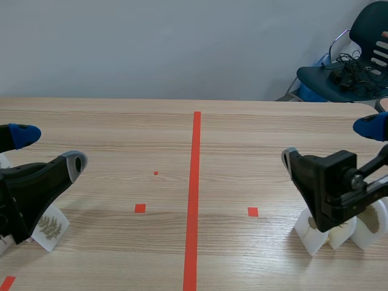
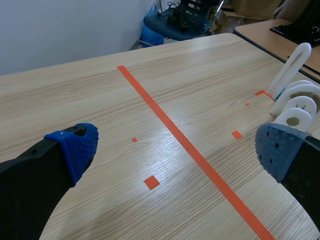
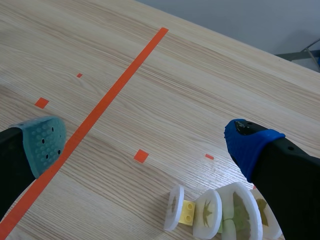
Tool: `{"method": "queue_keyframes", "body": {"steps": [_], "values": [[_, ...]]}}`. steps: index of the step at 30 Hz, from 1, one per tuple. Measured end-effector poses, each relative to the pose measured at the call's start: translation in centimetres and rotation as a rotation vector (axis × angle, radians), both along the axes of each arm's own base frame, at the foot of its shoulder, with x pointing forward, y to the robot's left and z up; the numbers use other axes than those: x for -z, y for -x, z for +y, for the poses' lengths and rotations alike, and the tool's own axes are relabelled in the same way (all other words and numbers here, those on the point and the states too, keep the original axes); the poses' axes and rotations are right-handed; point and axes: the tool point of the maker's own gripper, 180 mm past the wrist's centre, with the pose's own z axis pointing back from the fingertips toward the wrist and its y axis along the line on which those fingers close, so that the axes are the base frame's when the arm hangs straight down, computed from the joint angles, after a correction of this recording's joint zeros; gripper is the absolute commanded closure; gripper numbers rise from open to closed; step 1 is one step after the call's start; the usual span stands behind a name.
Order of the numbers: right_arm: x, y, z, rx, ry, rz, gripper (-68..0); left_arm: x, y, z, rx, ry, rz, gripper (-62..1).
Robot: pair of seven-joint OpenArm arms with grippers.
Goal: Do the leaf sorting experiment
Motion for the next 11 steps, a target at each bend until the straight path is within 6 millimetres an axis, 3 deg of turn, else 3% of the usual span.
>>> {"method": "queue_keyframes", "body": {"steps": [11], "values": [[-0.07, -0.02, 0.02, 0.000, -0.002, -0.004, -67.9, -0.02, -0.01, 0.01, -0.001, 0.001, -0.001, -62.3]]}}
